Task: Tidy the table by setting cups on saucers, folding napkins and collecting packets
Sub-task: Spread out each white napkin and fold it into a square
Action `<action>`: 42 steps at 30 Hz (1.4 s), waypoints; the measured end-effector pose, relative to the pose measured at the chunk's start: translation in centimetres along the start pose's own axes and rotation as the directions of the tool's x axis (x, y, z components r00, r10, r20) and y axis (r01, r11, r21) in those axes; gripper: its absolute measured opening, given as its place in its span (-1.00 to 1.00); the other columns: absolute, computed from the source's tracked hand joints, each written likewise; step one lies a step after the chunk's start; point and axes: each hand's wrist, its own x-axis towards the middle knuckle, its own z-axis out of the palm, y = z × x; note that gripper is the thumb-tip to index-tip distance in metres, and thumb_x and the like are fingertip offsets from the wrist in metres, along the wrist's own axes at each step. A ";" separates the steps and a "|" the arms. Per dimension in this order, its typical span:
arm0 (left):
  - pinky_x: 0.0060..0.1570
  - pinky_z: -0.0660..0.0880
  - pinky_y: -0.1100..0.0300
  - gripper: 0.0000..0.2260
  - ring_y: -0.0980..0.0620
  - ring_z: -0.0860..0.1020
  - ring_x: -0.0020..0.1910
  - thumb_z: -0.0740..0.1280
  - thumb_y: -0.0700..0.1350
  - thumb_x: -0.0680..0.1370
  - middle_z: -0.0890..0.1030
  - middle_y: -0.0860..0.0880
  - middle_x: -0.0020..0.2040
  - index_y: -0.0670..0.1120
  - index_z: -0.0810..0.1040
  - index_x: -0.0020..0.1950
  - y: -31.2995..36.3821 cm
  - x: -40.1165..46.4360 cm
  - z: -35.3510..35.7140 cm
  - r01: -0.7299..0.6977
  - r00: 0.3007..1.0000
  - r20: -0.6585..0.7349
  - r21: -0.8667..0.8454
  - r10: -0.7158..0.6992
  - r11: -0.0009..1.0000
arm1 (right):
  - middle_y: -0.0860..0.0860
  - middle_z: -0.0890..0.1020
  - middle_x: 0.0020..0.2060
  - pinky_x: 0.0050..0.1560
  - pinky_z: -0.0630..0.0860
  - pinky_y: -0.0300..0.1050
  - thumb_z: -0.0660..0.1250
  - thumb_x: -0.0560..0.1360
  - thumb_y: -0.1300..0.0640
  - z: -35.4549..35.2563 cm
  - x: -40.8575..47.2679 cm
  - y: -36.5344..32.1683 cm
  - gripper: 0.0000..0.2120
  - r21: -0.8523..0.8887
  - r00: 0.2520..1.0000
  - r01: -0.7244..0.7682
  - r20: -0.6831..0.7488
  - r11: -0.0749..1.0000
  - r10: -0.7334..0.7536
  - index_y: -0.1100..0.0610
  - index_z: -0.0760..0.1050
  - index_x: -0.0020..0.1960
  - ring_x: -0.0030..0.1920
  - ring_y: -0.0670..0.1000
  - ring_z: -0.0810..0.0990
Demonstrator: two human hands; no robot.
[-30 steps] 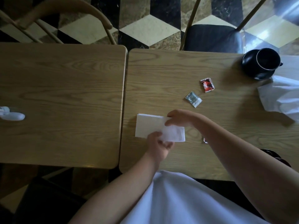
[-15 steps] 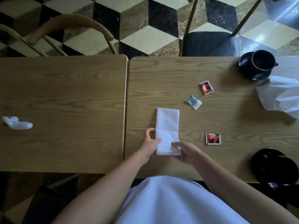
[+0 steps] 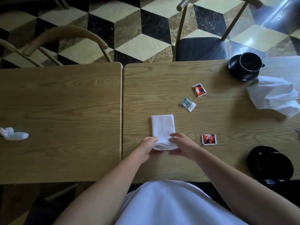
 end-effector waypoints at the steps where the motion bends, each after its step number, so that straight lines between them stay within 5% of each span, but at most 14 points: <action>1: -0.26 0.56 0.15 -0.80 -0.05 0.64 -0.29 0.27 -0.15 0.55 0.69 -0.18 -0.17 -0.20 0.65 -0.02 0.6 -0.2 0.0 0.035 0.999 0.040 -0.053 -0.033 0.998 | 0.11 0.68 -0.04 -0.18 0.69 -0.03 0.44 0.52 0.08 -0.4 0.1 -0.1 -0.69 0.034 0.998 -0.025 0.056 0.999 0.023 0.06 0.53 0.25 -0.16 0.08 0.73; 4: -0.35 0.56 0.19 -0.68 -0.02 0.64 -0.39 0.25 0.08 0.55 0.68 -0.12 -0.28 -0.13 0.66 -0.09 2.3 -0.3 0.1 0.087 0.990 0.122 -0.099 -0.074 0.991 | 0.00 0.75 -0.04 -0.06 0.64 -0.09 0.57 0.32 -0.24 -1.6 0.9 -0.6 -0.60 0.068 0.974 -0.066 0.220 0.995 0.050 -0.01 0.70 0.01 -0.01 0.01 0.75; 8: -0.40 0.50 0.20 -0.54 -0.06 0.57 -0.46 0.22 0.21 0.50 0.64 -0.15 -0.34 -0.14 0.62 0.08 4.5 0.6 -0.2 0.059 0.998 0.008 -0.090 -0.058 0.994 | -0.06 0.72 0.14 -0.01 0.63 -0.08 0.61 0.26 -0.27 -2.5 2.1 -1.5 -0.38 0.096 0.960 -0.050 0.280 0.994 0.021 0.04 0.66 0.19 0.00 -0.03 0.70; 10: -0.41 0.45 0.19 -0.54 -0.07 0.51 -0.51 0.22 0.18 0.47 0.62 -0.15 -0.39 -0.17 0.62 0.06 5.5 1.3 -0.5 0.059 0.998 -0.035 -0.058 -0.061 0.997 | -0.04 0.73 0.09 -0.05 0.63 -0.09 0.62 0.29 -0.18 -2.6 2.4 -2.3 -0.41 0.092 0.971 -0.030 0.241 0.995 0.007 0.12 0.63 0.20 -0.02 -0.03 0.71; 15: -0.50 0.30 0.30 -0.86 0.00 0.38 -0.59 0.31 -0.15 0.35 0.47 -0.11 -0.44 -0.09 0.45 -0.42 6.8 2.6 -1.1 -0.020 0.996 -0.088 0.086 0.027 0.996 | 0.04 0.64 -0.29 -0.34 0.52 -0.20 0.45 0.52 0.11 -2.4 4.2 -4.3 -0.87 -0.163 0.986 0.111 -0.106 0.980 -0.129 0.18 0.62 -0.07 -0.43 -0.09 0.53; 19: -0.51 0.31 0.27 -0.83 0.04 0.41 -0.54 0.31 -0.20 0.50 0.50 -0.05 -0.41 -0.07 0.48 -0.30 6.4 4.1 -1.2 -0.106 0.985 -0.109 0.228 0.133 0.968 | -0.01 0.64 -0.40 -0.39 0.52 -0.24 0.42 0.53 0.13 -2.3 5.3 -5.0 -0.86 -0.280 0.978 0.111 -0.138 0.954 -0.155 0.15 0.59 -0.18 -0.44 -0.09 0.54; 27: -0.52 0.49 0.17 -0.79 -0.02 0.46 -0.52 0.31 -0.20 0.56 0.54 -0.14 -0.39 -0.06 0.26 -0.11 6.8 5.9 0.2 -0.145 0.949 -0.278 0.041 0.151 0.989 | 0.13 0.64 -0.35 -0.25 0.56 -0.06 0.38 0.51 0.24 -1.6 5.5 -6.2 -0.85 -0.168 0.968 0.163 -0.162 0.972 -0.190 0.20 0.51 -0.23 -0.41 0.01 0.55; 29: -0.44 0.50 0.08 -0.76 -0.07 0.47 -0.45 0.32 -0.19 0.55 0.54 -0.16 -0.33 -0.06 0.24 -0.12 6.8 5.6 0.7 -0.188 0.917 -0.324 0.167 0.234 0.968 | 0.11 0.67 -0.33 -0.22 0.59 -0.01 0.35 0.49 0.22 -1.0 5.1 -6.2 -0.92 -0.307 0.925 0.212 -0.243 0.928 -0.292 0.22 0.51 -0.16 -0.39 0.05 0.59; 31: -0.35 0.43 0.04 -0.80 -0.09 0.46 -0.39 0.34 -0.14 0.51 0.52 -0.04 -0.34 -0.05 0.30 -0.18 6.0 4.8 1.0 -0.294 0.804 -0.299 0.552 0.514 0.780 | 0.04 0.69 -0.28 -0.21 0.57 -0.04 0.33 0.48 0.14 -0.2 4.4 -5.7 -0.92 -0.557 0.846 0.277 -0.244 0.783 -0.474 0.13 0.46 -0.09 -0.30 0.07 0.63; 33: -0.36 0.33 0.05 -0.81 -0.06 0.46 -0.40 0.31 -0.09 0.49 0.47 0.05 -0.39 -0.03 0.32 -0.23 5.0 3.6 1.0 -0.424 0.718 -0.069 0.745 0.692 0.514 | 0.02 0.71 -0.20 -0.16 0.58 -0.02 0.30 0.48 0.14 0.6 3.7 -4.9 -0.94 -0.741 0.828 0.354 -0.036 0.570 -0.560 0.08 0.47 -0.05 -0.19 0.12 0.66; 35: -0.30 0.36 0.09 -0.85 -0.11 0.53 -0.27 0.27 -0.08 0.48 0.54 -0.03 -0.29 0.01 0.31 -0.22 4.4 3.3 0.8 -0.509 0.740 0.223 0.803 0.635 0.311 | 0.07 0.70 -0.07 -0.10 0.58 0.05 0.26 0.46 0.20 1.2 3.5 -4.1 -0.83 -0.838 0.857 0.400 0.197 0.372 -0.477 0.11 0.50 0.04 -0.06 0.19 0.67; 37: -0.06 0.44 0.07 -0.91 -0.13 0.54 0.03 0.28 -0.03 0.47 0.59 -0.09 -0.02 -0.01 0.39 -0.11 4.4 3.9 0.6 -0.440 0.810 0.347 0.892 0.472 0.101 | 0.08 0.64 0.07 -0.09 0.55 0.04 0.26 0.49 0.19 1.4 4.0 -3.4 -0.78 -0.875 0.875 0.397 0.270 0.277 -0.402 0.13 0.48 0.13 0.03 0.21 0.65; 39: 0.15 0.45 0.01 -0.77 -0.12 0.49 0.21 0.28 0.03 0.48 0.57 -0.10 0.16 -0.06 0.46 0.06 4.7 4.8 0.7 -0.321 0.873 0.296 0.947 0.388 0.002 | 0.04 0.59 0.12 -0.17 0.46 -0.02 0.27 0.53 0.13 1.5 4.4 -3.0 -0.81 -0.904 0.872 0.359 0.236 0.233 -0.429 0.09 0.45 0.14 0.06 0.20 0.63; 42: 0.20 0.42 -0.02 -0.66 -0.20 0.48 0.25 0.26 0.06 0.53 0.55 -0.18 0.22 -0.15 0.47 0.17 4.7 5.3 1.2 -0.173 0.893 0.117 0.981 0.434 0.092 | 0.03 0.56 0.11 -0.18 0.45 -0.02 0.23 0.55 0.07 1.5 4.9 -2.3 -0.82 -0.927 0.857 0.304 0.163 0.222 -0.489 0.09 0.44 0.12 0.07 0.20 0.62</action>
